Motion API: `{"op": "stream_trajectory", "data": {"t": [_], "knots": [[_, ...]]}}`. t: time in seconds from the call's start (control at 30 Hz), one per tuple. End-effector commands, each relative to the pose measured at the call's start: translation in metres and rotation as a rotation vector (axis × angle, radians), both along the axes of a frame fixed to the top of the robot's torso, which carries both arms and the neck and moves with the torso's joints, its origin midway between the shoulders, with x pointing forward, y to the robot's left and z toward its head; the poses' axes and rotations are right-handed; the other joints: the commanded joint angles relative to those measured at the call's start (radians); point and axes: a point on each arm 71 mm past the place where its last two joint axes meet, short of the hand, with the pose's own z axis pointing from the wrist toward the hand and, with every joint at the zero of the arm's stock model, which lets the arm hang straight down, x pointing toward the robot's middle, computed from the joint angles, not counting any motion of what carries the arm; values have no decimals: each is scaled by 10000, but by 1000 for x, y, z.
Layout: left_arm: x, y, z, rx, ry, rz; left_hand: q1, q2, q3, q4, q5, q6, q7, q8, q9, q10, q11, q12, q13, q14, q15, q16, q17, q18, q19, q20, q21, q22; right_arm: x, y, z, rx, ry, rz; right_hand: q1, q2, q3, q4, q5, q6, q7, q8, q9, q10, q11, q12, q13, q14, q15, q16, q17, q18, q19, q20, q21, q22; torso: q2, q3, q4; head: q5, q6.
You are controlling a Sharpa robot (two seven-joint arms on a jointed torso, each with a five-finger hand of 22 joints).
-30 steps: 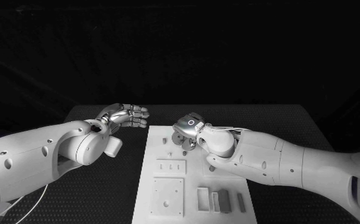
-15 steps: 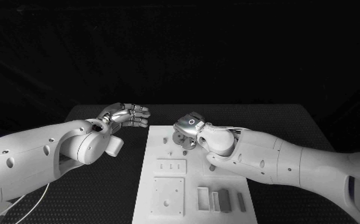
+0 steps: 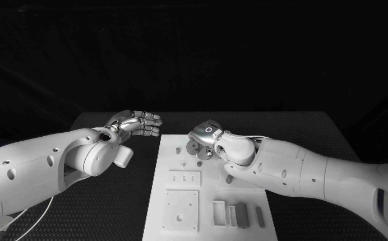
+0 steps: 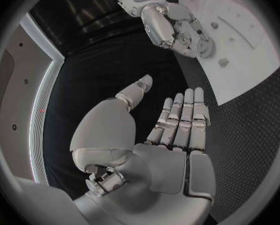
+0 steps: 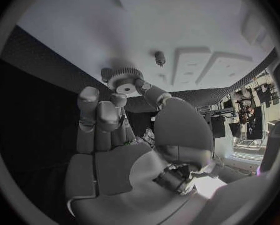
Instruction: Assemble the parts on the task board
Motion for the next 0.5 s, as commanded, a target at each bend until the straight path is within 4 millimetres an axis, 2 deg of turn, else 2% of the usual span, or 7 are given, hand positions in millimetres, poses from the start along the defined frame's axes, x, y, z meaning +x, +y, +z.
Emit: {"op": "stream_trajectory", "data": {"t": [0.03, 0.5], "knots": [[0, -2, 3, -28, -126, -89, 8, -55, 25, 60, -40, 42, 545, -12, -15, -29, -12, -38, -14, 10, 66, -34, 16, 154, 8, 55, -68, 16, -1, -6, -9, -273, 522, -141, -24, -105, -2, 62, 48, 239, 282, -28, -6, 13, 79, 0, -13, -37, 20, 51, 17, 450, 16, -86, 19, 153, -2, 1, 0, 6, -10], [0, -1, 3, -23, -129, -68, 7, -57, 25, 64, -40, 43, 547, -12, -16, -30, -11, -38, -15, 12, 66, -39, 21, 154, 8, 55, -71, 18, -1, -13, -11, -180, 513, -211, -3, -20, 27, 152, 46, 320, 272, -1, 10, 8, 72, 22, -24, -37, 17, 57, 25, 450, 23, -95, 19, 157, 3, 9, 1, -3, -18]]}}
